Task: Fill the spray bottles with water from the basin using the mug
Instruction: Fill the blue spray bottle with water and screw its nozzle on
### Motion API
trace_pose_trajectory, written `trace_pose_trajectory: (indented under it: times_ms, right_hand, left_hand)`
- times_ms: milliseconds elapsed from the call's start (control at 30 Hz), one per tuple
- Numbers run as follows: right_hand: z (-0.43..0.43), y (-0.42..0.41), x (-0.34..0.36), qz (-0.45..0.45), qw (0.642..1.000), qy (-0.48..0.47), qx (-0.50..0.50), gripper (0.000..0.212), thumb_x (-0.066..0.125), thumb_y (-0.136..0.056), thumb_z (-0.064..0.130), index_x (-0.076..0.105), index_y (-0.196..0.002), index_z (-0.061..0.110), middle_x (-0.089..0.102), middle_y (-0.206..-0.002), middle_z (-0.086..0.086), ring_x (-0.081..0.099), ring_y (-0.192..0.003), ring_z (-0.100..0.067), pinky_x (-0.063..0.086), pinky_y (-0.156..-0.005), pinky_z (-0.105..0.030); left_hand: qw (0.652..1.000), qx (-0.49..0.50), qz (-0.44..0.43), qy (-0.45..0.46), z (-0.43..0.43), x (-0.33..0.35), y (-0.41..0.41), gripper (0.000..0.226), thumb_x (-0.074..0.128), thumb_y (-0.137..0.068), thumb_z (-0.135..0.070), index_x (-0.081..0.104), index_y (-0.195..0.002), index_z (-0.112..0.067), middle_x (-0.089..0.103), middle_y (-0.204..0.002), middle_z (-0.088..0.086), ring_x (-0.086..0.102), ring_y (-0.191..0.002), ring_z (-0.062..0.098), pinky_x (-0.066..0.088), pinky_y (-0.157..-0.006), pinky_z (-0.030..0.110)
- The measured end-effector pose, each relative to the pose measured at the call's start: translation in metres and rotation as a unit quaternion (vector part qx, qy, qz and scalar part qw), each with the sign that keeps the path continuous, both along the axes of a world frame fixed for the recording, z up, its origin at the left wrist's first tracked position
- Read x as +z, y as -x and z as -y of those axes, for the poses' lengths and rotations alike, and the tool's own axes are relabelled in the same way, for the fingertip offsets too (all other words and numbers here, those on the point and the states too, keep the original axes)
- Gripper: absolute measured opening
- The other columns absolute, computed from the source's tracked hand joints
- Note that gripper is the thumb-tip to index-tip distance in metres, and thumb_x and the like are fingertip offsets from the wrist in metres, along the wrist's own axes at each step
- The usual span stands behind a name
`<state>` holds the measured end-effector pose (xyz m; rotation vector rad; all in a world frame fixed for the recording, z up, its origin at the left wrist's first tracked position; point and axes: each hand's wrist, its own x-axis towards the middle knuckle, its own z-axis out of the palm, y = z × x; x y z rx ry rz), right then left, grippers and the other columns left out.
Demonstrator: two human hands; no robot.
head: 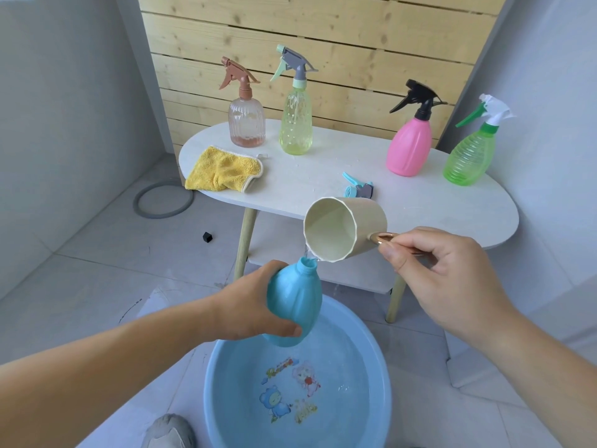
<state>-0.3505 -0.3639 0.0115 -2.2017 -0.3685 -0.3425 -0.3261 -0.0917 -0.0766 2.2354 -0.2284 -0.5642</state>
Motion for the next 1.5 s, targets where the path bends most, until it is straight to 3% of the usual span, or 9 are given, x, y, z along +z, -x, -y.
trace_pose_trajectory:
  times_ms: [100, 200, 267, 433, 633, 1167, 1500]
  right_hand:
    - [0.0007, -0.0007, -0.0004, 0.007, 1.000, 0.003, -0.006, 0.013, 0.068, -0.091, 0.022, 0.076, -0.081, 0.023, 0.066, -0.078, 0.024, 0.062, -0.079, -0.005, 0.041, -0.065, -0.011]
    - [0.0017, -0.0009, -0.0015, 0.010, 1.000, 0.000, -0.012, 0.014, 0.067, -0.090, 0.027, 0.076, -0.081, 0.022, 0.069, -0.080, 0.011, 0.063, -0.079, -0.013, 0.046, -0.066, -0.030]
    - [0.0018, -0.0010, -0.0012, 0.013, 1.000, 0.002, -0.012, 0.015, 0.067, -0.090, 0.027, 0.077, -0.083, 0.020, 0.070, -0.080, 0.007, 0.064, -0.081, -0.015, 0.046, -0.068, -0.034]
    - [0.0031, -0.0022, -0.0017, 0.024, 0.999, 0.023, -0.013, 0.018, 0.067, -0.093, 0.030, 0.076, -0.081, 0.019, 0.071, -0.082, 0.005, 0.065, -0.089, -0.011, 0.047, -0.075, -0.031]
    - [0.0044, -0.0033, -0.0012, 0.050, 0.998, 0.049, -0.009, 0.016, 0.069, -0.092, 0.020, 0.073, -0.076, 0.017, 0.071, -0.080, 0.003, 0.064, -0.098, -0.002, 0.047, -0.081, -0.025]
    - [0.0054, -0.0063, -0.0018, 0.116, 0.990, 0.076, 0.001, 0.031, 0.057, -0.089, 0.039, 0.073, -0.076, 0.015, 0.069, -0.078, 0.004, 0.063, -0.091, -0.013, 0.045, -0.079, -0.023]
    - [0.0053, -0.0076, -0.0034, 0.158, 0.982, 0.099, 0.012, 0.025, 0.062, -0.091, 0.030, 0.070, -0.075, 0.013, 0.062, -0.074, 0.010, 0.061, -0.090, -0.015, 0.044, -0.082, -0.022]
  left_hand:
    - [1.000, -0.002, 0.003, -0.006, 0.0015, 0.0001, 0.0012, 0.084, 0.094, -0.067, -0.041, 0.044, -0.135, -0.042, 0.063, -0.119, -0.015, 0.066, -0.108, 0.011, 0.061, -0.093, 0.039]
    - [1.000, -0.001, 0.004, -0.005, 0.0019, 0.0006, 0.0020, 0.084, 0.094, -0.066, -0.041, 0.045, -0.134, -0.042, 0.064, -0.118, -0.014, 0.066, -0.107, 0.011, 0.061, -0.093, 0.039]
    - [1.000, -0.001, 0.004, -0.004, 0.0020, 0.0010, 0.0022, 0.084, 0.094, -0.066, -0.041, 0.045, -0.134, -0.041, 0.064, -0.118, -0.014, 0.066, -0.107, 0.011, 0.061, -0.092, 0.040]
    - [1.000, -0.002, 0.006, -0.005, 0.0032, 0.0010, 0.0028, 0.082, 0.094, -0.067, -0.040, 0.045, -0.133, -0.041, 0.063, -0.118, -0.013, 0.066, -0.107, 0.012, 0.061, -0.092, 0.040]
    - [1.000, 0.000, 0.006, -0.004, 0.0037, 0.0009, 0.0016, 0.082, 0.094, -0.068, -0.039, 0.046, -0.133, -0.040, 0.064, -0.117, -0.013, 0.065, -0.107, 0.012, 0.061, -0.092, 0.040]
    - [1.000, -0.002, 0.007, -0.016, 0.0040, 0.0015, 0.0019, 0.080, 0.094, -0.069, -0.039, 0.045, -0.133, -0.040, 0.063, -0.117, -0.013, 0.065, -0.107, 0.012, 0.061, -0.092, 0.039]
    - [1.000, -0.004, 0.006, -0.014, 0.0040, 0.0006, 0.0014, 0.080, 0.094, -0.068, -0.041, 0.046, -0.132, -0.041, 0.063, -0.117, -0.014, 0.065, -0.107, 0.012, 0.061, -0.093, 0.040]
